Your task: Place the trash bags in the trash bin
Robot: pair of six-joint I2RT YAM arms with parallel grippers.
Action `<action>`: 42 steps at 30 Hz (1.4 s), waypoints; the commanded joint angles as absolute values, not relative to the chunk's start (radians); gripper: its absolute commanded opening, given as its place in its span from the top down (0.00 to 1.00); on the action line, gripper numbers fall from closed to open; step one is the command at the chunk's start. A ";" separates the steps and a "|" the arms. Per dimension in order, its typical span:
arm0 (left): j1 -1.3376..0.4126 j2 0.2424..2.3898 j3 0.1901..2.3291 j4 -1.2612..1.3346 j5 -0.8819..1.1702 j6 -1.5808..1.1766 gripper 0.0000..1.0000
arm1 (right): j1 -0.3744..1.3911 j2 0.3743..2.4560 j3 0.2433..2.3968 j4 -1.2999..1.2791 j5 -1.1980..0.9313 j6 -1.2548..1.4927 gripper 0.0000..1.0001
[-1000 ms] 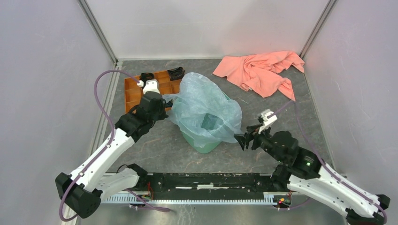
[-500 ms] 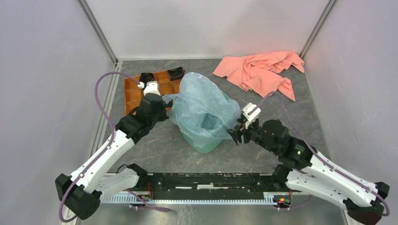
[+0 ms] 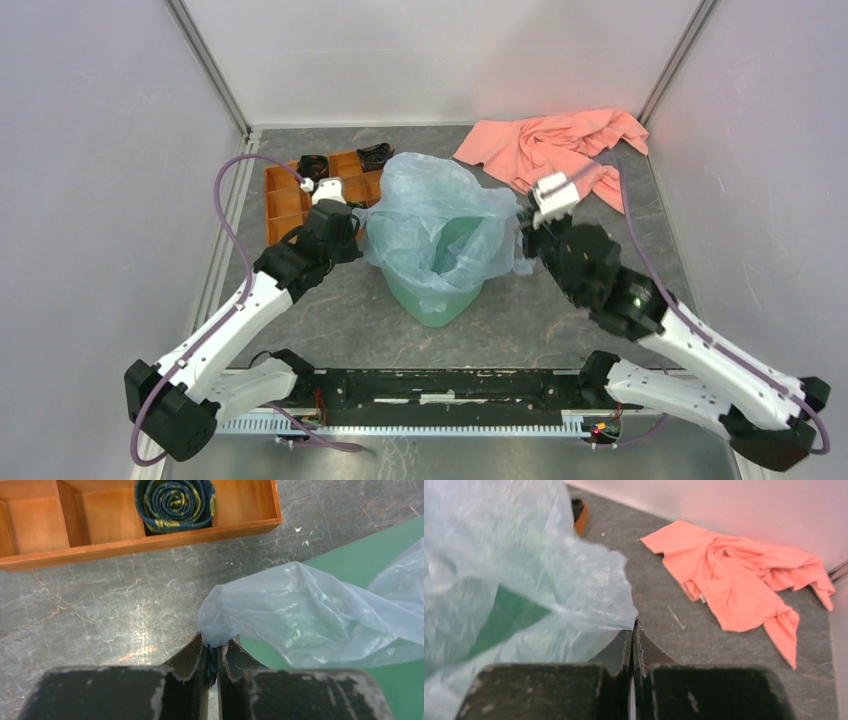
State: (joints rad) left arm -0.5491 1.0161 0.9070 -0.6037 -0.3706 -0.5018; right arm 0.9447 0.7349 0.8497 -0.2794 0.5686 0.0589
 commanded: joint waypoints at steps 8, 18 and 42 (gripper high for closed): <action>-0.541 0.969 0.818 -0.563 -0.319 -0.607 0.87 | 0.608 1.080 1.098 -0.428 0.198 0.094 0.96; -0.525 0.980 0.831 -0.554 -0.322 -0.573 0.85 | 0.491 1.160 0.826 -0.167 -0.162 0.141 0.90; -0.523 0.835 1.332 -0.796 -0.030 -0.273 0.00 | 0.488 1.047 0.835 -0.185 -0.152 0.057 0.76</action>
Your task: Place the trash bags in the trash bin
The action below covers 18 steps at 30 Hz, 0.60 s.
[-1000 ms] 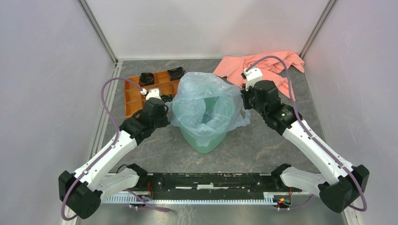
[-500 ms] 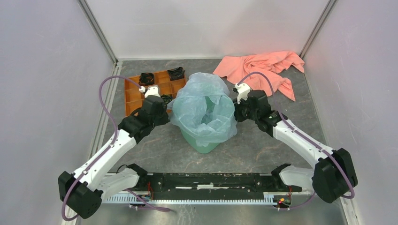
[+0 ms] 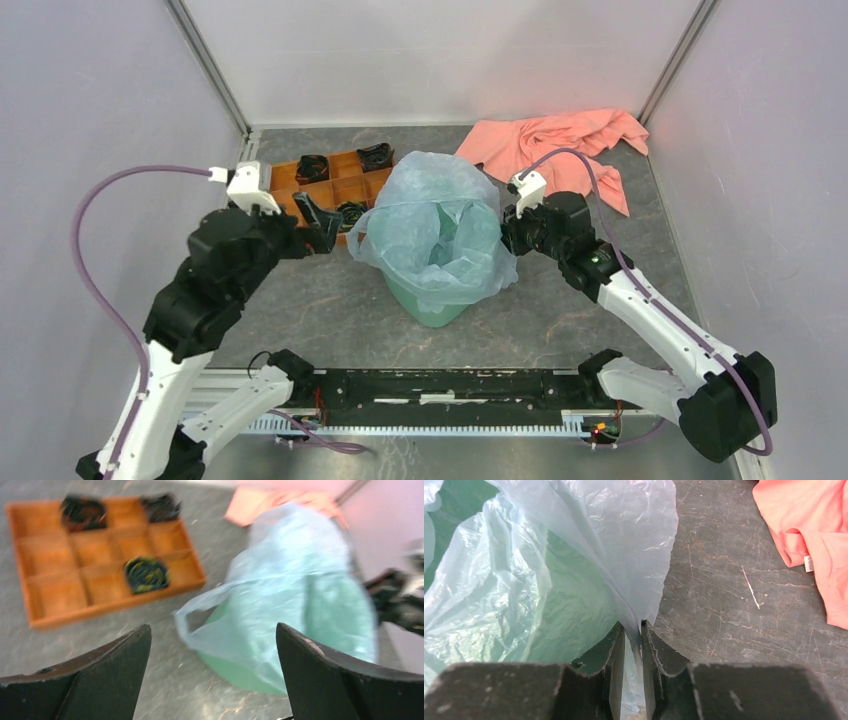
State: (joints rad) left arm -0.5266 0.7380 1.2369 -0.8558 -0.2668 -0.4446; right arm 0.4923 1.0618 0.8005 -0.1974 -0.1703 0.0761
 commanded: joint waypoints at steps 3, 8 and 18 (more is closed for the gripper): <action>-0.530 0.999 1.426 -0.749 0.173 -0.200 0.00 | 0.489 1.035 0.833 -0.172 -0.180 0.076 0.76; -0.736 1.152 1.495 -0.603 -0.096 0.018 0.00 | 0.488 1.019 0.835 -0.179 -0.168 0.085 0.72; -1.011 1.311 1.371 -0.389 -0.343 0.692 0.00 | 0.487 1.027 0.854 -0.159 -0.217 0.117 0.71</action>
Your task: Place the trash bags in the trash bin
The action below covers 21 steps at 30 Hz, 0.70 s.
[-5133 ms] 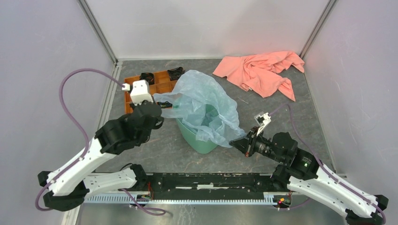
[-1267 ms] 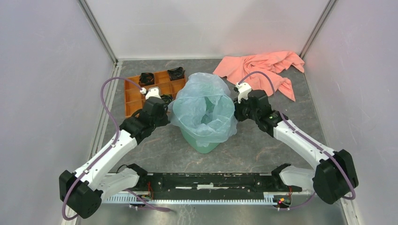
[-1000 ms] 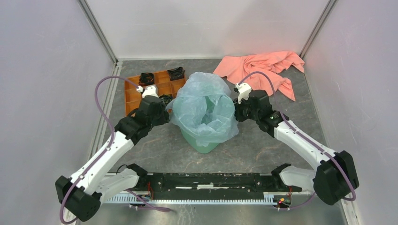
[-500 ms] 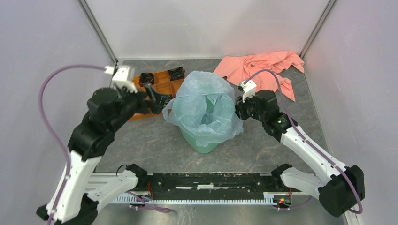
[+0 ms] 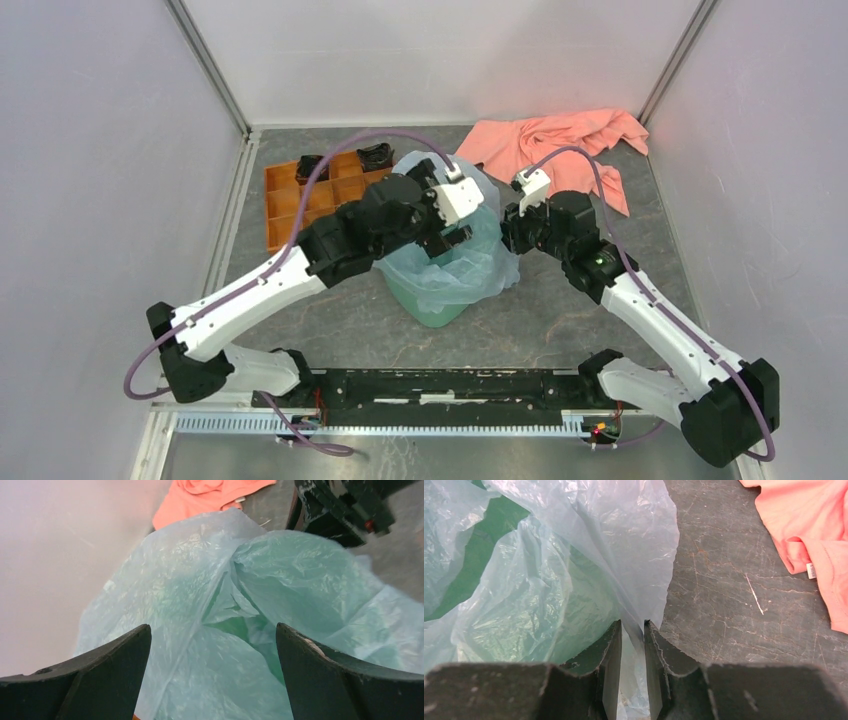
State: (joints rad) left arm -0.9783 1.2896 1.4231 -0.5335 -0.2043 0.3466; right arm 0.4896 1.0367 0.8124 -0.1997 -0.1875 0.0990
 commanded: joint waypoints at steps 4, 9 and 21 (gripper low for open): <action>-1.014 1.349 1.313 -0.277 -0.474 0.777 0.01 | 0.487 1.020 0.854 -0.172 -0.230 0.105 0.71; -1.013 1.419 1.338 -0.203 -0.574 0.813 0.15 | 0.486 1.001 0.830 -0.162 -0.206 0.100 0.70; -0.952 1.594 1.644 -0.452 -0.466 0.677 0.70 | 0.488 0.985 0.829 -0.185 -0.246 0.097 0.70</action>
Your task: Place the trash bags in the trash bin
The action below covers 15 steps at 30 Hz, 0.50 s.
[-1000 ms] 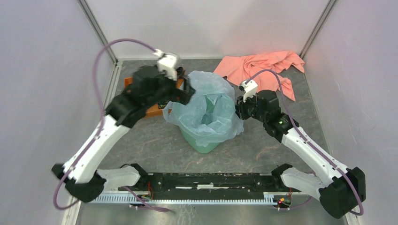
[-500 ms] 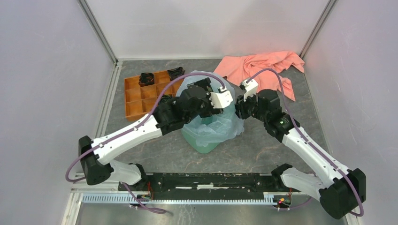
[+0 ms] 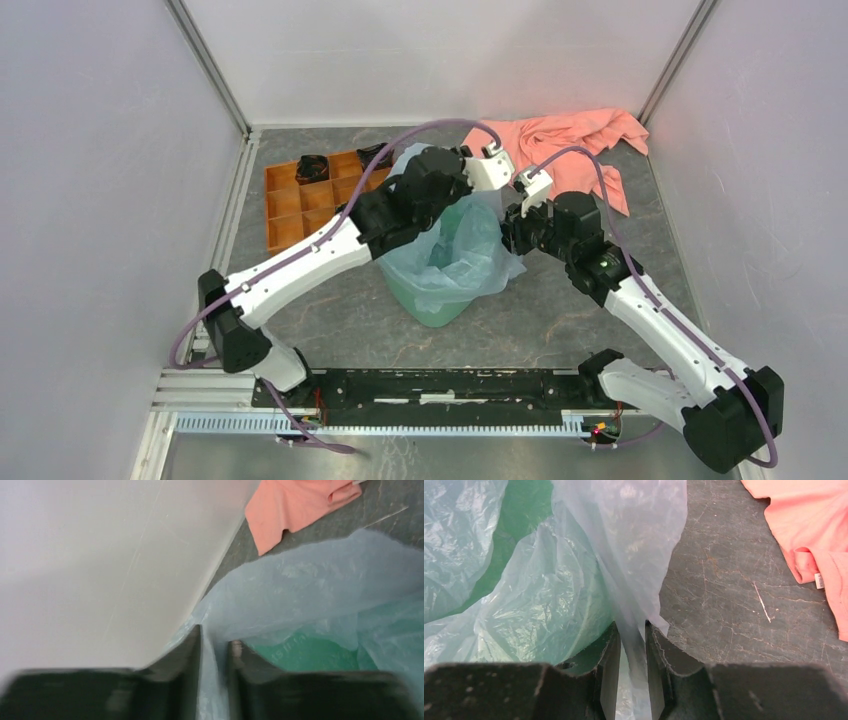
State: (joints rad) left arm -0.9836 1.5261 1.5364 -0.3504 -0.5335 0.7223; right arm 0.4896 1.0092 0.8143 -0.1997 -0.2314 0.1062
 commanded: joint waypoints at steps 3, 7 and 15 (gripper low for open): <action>-0.903 1.655 1.745 -0.539 -0.386 0.628 0.97 | 0.487 0.989 0.847 -0.202 -0.250 0.094 0.69; -0.794 1.657 1.802 -0.640 -0.138 0.540 0.98 | 0.487 0.984 0.846 -0.204 -0.241 0.090 0.69; -0.543 1.667 1.818 -0.667 0.324 0.292 0.98 | 0.487 1.017 0.853 -0.163 -0.279 0.140 0.70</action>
State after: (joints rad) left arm -0.6163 1.6733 1.7786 -0.6525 0.1013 0.4808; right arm 0.4896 1.0054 0.8150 -0.2077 -0.2375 0.1089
